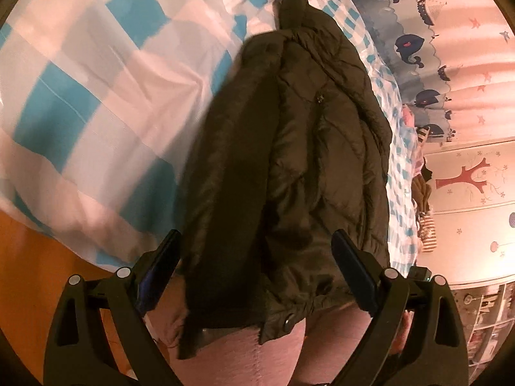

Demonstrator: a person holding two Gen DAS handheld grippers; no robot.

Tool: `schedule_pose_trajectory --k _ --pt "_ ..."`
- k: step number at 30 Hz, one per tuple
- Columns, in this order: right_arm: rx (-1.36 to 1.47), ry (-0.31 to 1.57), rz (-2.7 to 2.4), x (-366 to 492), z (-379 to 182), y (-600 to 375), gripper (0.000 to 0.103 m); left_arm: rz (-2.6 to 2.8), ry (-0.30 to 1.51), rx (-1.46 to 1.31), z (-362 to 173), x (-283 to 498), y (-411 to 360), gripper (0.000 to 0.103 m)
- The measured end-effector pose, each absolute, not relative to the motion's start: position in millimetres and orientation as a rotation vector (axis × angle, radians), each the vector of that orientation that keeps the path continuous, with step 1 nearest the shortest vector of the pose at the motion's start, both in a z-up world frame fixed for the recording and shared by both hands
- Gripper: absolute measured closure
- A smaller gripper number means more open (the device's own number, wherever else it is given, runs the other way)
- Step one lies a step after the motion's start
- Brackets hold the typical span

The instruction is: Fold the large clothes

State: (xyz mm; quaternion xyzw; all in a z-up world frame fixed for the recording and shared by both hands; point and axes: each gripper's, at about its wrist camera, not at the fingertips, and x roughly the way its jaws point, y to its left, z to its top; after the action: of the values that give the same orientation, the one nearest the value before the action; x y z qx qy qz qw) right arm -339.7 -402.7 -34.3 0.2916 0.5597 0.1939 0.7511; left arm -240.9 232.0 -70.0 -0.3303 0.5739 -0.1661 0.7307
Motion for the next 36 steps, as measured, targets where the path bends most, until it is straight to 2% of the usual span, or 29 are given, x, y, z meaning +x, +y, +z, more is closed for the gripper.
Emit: schedule_pose_trajectory --k 3,6,8,10,12,13,14,15,18,26,30,31,33,35,36 --pt "0.641 1.218 0.441 -339 -35 -397 0.018 -0.367 1.268 -0.737 -73 -240 229 0.014" --pt "0.626 1.216 0.435 -339 -35 -394 0.04 -0.347 1.269 -0.768 -75 -240 233 0.014" --pt "0.627 1.205 0.416 -338 -36 -393 0.069 -0.326 1.278 -0.759 -77 -239 232 0.014" --pt "0.657 1.181 0.424 -338 -36 -394 0.075 -0.312 1.294 -0.717 -77 -239 227 0.017" --pt "0.676 1.15 0.423 -340 -33 -393 0.08 -0.326 1.32 -0.692 -79 -238 220 0.051" --pt "0.691 1.127 0.428 -341 -30 -394 0.082 -0.337 1.326 -0.701 -80 -237 217 0.059" --pt "0.701 1.11 0.433 -342 -29 -398 0.085 -0.343 1.323 -0.702 -79 -238 217 0.073" --pt "0.719 1.079 0.436 -343 -24 -400 0.086 -0.35 1.315 -0.701 -77 -238 215 0.083" --pt "0.772 0.984 0.46 -344 -4 -406 0.089 -0.382 1.271 -0.722 -61 -240 216 0.094" --pt "0.822 0.828 0.536 -366 54 -421 0.091 -0.534 1.181 -0.705 6 -267 209 0.097" --pt "0.784 0.873 0.564 -390 57 -423 0.091 -0.58 1.201 -0.656 18 -286 211 0.097" --pt "0.768 0.92 0.56 -396 49 -423 0.088 -0.593 1.228 -0.632 14 -290 211 0.096" --pt "0.744 1.008 0.54 -400 32 -419 0.083 -0.591 1.287 -0.59 0 -292 212 0.085" --pt "0.772 1.061 0.516 -404 10 -424 0.054 -0.563 1.346 -0.602 -22 -291 218 0.075" --pt "0.812 1.067 0.516 -406 0 -430 0.052 -0.552 1.355 -0.61 -29 -293 224 0.069"
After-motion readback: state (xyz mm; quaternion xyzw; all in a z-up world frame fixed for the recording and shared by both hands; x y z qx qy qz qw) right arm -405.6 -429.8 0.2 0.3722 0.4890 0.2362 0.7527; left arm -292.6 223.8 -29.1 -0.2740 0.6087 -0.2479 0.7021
